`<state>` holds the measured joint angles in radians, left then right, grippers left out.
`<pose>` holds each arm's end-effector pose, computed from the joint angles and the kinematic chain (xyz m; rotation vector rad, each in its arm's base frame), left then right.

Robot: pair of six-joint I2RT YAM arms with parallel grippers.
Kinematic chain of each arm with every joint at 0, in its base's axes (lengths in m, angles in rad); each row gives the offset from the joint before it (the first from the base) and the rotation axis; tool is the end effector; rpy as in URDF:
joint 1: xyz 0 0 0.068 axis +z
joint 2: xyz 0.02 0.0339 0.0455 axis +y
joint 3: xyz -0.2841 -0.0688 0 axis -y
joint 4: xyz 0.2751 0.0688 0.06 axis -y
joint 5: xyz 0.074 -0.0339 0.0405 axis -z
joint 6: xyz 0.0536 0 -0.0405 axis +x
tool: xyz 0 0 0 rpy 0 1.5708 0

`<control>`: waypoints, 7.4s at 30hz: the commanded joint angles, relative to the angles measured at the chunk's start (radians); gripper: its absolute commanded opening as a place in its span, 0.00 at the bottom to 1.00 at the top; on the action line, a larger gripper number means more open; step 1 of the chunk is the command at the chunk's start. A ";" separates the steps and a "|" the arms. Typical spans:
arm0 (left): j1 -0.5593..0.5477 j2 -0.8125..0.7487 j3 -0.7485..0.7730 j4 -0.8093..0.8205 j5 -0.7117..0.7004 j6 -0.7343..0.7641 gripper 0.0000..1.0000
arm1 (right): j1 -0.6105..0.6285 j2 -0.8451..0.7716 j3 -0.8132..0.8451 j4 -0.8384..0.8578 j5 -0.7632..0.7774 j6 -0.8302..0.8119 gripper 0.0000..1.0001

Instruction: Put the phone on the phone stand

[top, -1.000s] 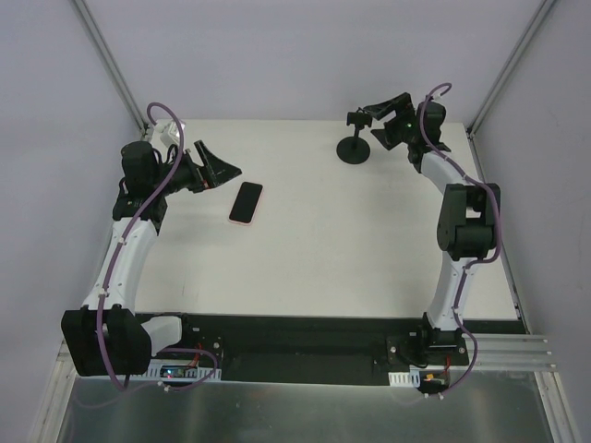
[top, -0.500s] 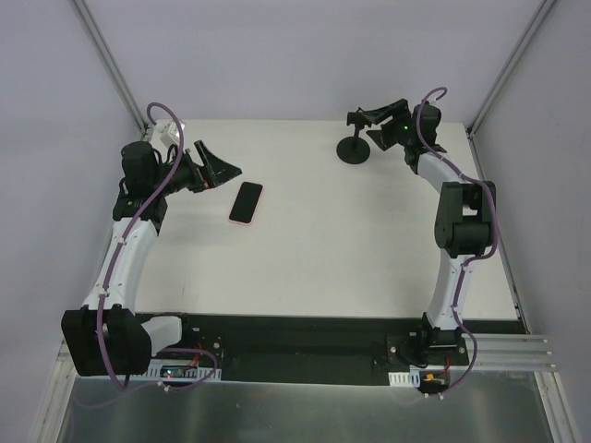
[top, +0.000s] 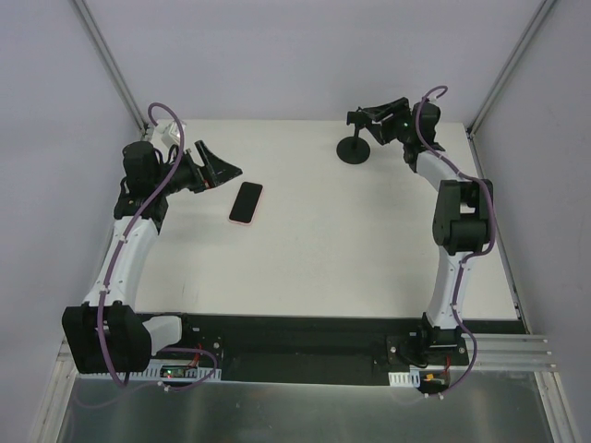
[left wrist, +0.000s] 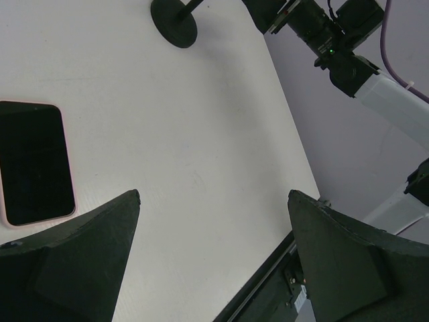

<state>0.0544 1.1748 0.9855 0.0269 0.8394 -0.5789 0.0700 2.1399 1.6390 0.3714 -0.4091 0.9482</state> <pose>0.3020 -0.0235 0.3650 0.0825 1.8056 -1.1006 0.5625 0.0608 0.2574 0.4651 1.7561 1.0887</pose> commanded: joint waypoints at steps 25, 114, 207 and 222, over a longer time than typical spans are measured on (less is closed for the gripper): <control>0.009 0.046 -0.002 0.054 0.070 -0.025 0.90 | 0.040 -0.208 -0.246 0.198 -0.040 0.127 0.01; -0.366 1.118 0.932 -0.932 -0.835 0.562 0.97 | 0.452 -1.104 -1.130 0.502 0.523 -0.236 0.98; -0.421 0.014 0.282 -0.188 -0.349 0.114 0.99 | 0.826 -0.738 -0.706 0.309 0.540 -0.993 0.01; -0.407 0.062 0.351 -0.183 -0.057 0.232 0.89 | 0.643 -0.920 -0.850 0.455 0.170 -0.921 0.01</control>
<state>-0.3588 1.2652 1.2942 -0.1989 0.6922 -0.4156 0.7559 1.3334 0.7887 0.6220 -0.1120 -0.0162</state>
